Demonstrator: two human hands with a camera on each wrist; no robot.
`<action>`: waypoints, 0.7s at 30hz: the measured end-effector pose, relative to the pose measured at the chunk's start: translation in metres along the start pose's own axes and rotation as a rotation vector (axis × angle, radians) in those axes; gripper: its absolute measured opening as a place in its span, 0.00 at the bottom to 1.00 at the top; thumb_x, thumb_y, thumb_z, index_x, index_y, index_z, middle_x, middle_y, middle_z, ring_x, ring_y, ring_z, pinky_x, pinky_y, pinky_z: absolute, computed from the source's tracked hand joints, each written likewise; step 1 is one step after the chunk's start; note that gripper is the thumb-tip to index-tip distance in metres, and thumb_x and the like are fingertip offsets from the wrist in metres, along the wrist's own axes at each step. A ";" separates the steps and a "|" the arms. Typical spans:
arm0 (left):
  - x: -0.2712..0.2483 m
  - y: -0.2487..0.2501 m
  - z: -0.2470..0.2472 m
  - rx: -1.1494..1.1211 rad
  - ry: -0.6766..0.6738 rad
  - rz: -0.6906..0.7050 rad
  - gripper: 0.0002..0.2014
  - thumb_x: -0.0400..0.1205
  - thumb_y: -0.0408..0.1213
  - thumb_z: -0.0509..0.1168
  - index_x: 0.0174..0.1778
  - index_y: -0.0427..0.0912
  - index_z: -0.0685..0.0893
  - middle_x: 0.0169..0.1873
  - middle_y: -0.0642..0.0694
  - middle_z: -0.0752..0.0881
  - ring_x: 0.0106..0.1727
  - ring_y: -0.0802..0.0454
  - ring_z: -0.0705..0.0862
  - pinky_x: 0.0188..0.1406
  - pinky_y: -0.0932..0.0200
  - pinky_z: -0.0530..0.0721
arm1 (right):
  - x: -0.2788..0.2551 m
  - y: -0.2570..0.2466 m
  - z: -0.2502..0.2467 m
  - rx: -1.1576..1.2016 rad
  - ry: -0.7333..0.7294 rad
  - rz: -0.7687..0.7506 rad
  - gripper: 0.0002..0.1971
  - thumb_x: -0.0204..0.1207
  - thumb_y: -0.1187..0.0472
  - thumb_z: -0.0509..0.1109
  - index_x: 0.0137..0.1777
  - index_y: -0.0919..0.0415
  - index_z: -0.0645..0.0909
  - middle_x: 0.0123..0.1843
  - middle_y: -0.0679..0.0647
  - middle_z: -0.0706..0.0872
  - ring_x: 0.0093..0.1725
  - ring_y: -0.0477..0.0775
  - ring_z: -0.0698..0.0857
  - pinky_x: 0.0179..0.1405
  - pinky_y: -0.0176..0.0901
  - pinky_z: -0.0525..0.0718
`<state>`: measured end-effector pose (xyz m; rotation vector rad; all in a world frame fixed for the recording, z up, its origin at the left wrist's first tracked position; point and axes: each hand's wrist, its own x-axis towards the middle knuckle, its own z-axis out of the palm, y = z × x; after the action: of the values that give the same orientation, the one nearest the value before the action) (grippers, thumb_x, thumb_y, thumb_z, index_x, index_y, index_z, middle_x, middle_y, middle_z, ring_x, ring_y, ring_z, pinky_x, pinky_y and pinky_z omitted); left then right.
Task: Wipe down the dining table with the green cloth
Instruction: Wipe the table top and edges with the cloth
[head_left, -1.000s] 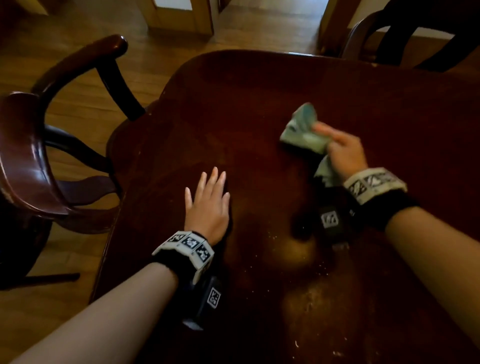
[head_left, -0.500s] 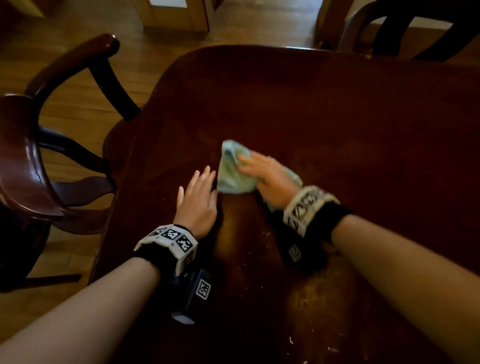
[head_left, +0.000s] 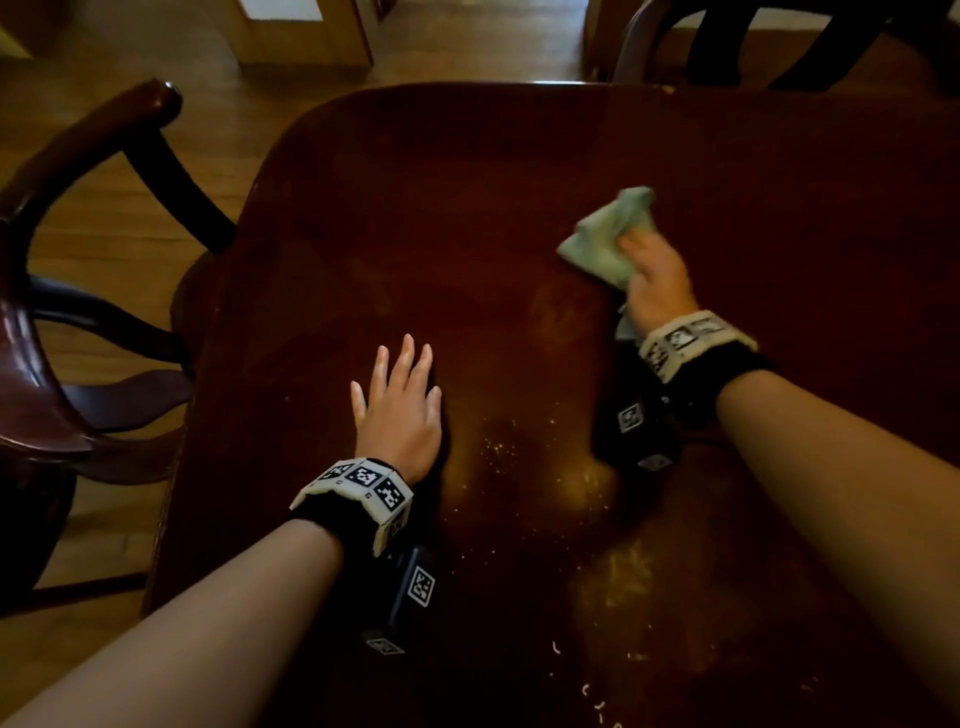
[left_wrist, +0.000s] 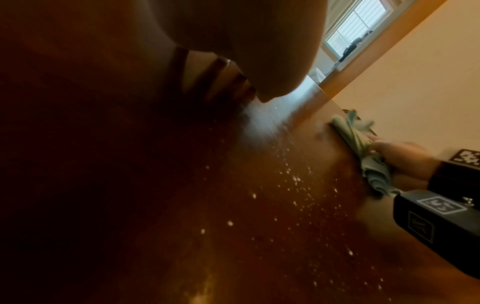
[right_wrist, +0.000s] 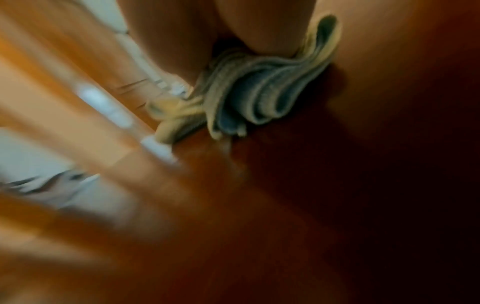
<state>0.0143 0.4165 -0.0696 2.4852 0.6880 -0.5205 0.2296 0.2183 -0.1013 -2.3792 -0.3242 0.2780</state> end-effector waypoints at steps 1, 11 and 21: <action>0.000 0.001 0.000 -0.001 0.007 -0.004 0.25 0.88 0.44 0.44 0.82 0.52 0.50 0.84 0.56 0.44 0.84 0.53 0.37 0.80 0.40 0.36 | -0.011 -0.009 0.014 -0.004 -0.039 -0.137 0.24 0.66 0.74 0.54 0.62 0.74 0.80 0.68 0.74 0.78 0.72 0.71 0.74 0.76 0.62 0.68; 0.027 0.038 -0.012 0.010 0.031 0.075 0.23 0.88 0.45 0.43 0.81 0.56 0.55 0.83 0.57 0.46 0.84 0.55 0.40 0.80 0.37 0.39 | -0.050 -0.043 -0.015 0.551 -0.190 0.075 0.26 0.70 0.84 0.51 0.64 0.70 0.79 0.69 0.63 0.80 0.70 0.52 0.76 0.77 0.45 0.69; 0.044 0.048 0.001 0.035 0.023 0.040 0.26 0.87 0.47 0.46 0.81 0.61 0.46 0.83 0.58 0.44 0.84 0.53 0.38 0.78 0.34 0.37 | 0.062 0.027 -0.041 -0.122 0.114 0.148 0.25 0.72 0.66 0.52 0.69 0.65 0.74 0.77 0.62 0.71 0.75 0.64 0.70 0.76 0.51 0.66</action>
<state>0.0764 0.3959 -0.0739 2.5361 0.6417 -0.4938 0.3045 0.1922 -0.0968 -2.5319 -0.1141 0.1939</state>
